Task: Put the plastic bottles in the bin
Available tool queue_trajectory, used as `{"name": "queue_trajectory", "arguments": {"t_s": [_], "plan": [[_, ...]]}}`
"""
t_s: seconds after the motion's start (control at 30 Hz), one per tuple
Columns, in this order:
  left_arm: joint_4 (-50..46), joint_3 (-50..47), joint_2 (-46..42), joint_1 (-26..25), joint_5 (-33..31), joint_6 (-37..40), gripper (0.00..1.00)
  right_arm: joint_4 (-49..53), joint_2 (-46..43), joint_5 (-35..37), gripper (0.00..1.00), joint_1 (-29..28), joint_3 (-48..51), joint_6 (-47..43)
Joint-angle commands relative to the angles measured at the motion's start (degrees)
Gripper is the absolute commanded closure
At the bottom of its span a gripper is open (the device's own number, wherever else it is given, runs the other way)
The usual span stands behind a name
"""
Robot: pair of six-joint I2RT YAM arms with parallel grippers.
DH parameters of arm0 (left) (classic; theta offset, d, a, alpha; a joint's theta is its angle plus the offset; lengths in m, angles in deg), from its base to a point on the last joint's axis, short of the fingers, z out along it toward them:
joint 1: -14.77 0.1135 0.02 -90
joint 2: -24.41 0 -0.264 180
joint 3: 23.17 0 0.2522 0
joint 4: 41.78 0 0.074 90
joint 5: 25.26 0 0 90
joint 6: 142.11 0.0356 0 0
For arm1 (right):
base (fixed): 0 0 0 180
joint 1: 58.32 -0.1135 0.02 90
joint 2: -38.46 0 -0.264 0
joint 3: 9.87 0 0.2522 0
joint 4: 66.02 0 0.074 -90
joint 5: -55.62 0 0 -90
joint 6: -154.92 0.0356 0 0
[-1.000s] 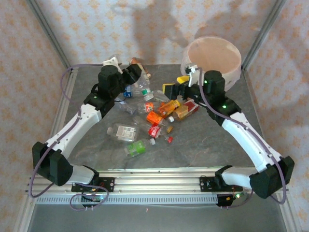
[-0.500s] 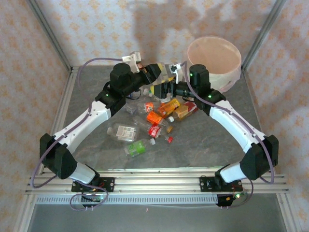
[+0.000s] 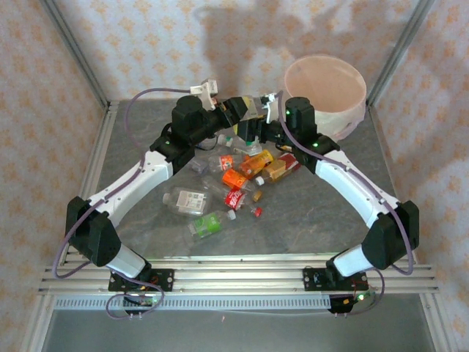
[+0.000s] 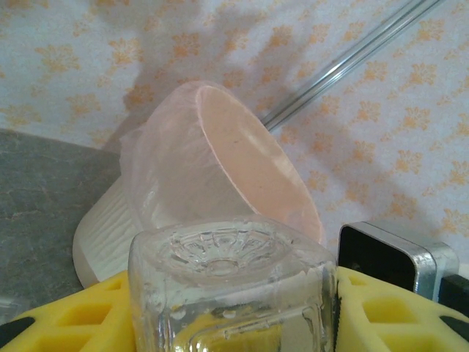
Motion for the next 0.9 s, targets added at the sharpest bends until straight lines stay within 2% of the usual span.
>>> {"name": "queue_trajectory", "arguments": {"t_s": [0.0, 0.03, 0.1, 0.13, 0.17, 0.4, 0.7, 0.87], "plan": [[1.2, 1.0, -1.2, -0.5, 1.2, 0.4, 0.53, -1.4, -2.0, 0.6, 0.44, -0.1, -0.3, -3.4], [0.7, 1.1, -1.3, -0.5, 1.0, 0.5, 0.47, -0.6, -2.2, 1.0, 0.45, 0.0, -0.4, -4.1], [-1.6, 2.1, -1.2, -0.5, 0.9, 1.1, 0.16, 1.3, -2.6, 1.6, 0.47, 0.1, -0.8, -5.6], [-3.1, 2.7, -1.2, -0.5, 0.5, 1.5, 0.04, 2.0, -2.7, 2.1, 0.48, 0.0, -0.9, -6.3], [-5.2, 3.5, -1.4, -0.5, -0.2, 2.2, 0.00, 2.8, -2.9, 3.2, 0.49, 0.0, -1.1, -7.0], [-14.5, 4.6, -6.9, 0.1, -10.2, 4.9, 0.00, 10.5, -3.0, 10.2, 0.50, 0.1, -4.5, -11.1], [-21.0, -4.8, -18.2, 3.8, -27.3, 1.5, 0.00, 15.9, -2.1, 16.3, 0.53, 2.1, -10.9, -13.5], [-26.9, -5.6, -18.9, 4.7, -29.5, 2.9, 0.00, 17.4, -1.2, 19.1, 0.54, 4.6, -15.3, -15.1]]}}
